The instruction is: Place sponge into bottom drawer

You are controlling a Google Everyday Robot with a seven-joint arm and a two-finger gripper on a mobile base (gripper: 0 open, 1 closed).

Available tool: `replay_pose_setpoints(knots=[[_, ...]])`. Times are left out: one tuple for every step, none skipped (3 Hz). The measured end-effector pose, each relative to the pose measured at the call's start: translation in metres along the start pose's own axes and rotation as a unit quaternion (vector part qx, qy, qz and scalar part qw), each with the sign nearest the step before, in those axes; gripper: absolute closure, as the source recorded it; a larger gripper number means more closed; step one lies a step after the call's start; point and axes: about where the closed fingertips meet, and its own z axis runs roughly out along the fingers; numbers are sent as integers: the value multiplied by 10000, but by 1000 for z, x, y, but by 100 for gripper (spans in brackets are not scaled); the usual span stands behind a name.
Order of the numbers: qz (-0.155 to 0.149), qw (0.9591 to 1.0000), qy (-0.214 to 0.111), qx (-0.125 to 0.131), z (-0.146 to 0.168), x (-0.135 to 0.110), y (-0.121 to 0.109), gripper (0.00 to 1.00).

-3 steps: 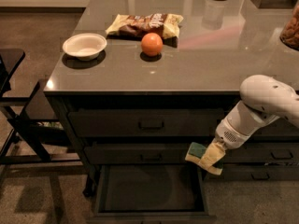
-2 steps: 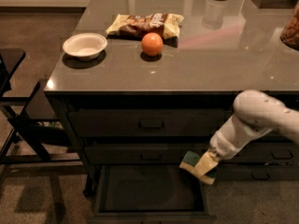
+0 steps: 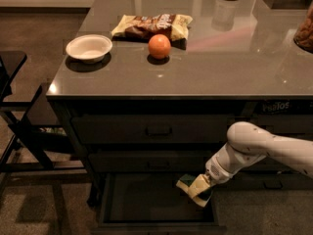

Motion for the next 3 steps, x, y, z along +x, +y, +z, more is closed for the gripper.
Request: replay_pose_setpoints(knots=[[38, 10000, -19, 6, 1, -1, -1, 100], [70, 10000, 51, -23, 11, 0, 0, 100], [413, 9985, -135, -347, 51, -5, -5, 100]])
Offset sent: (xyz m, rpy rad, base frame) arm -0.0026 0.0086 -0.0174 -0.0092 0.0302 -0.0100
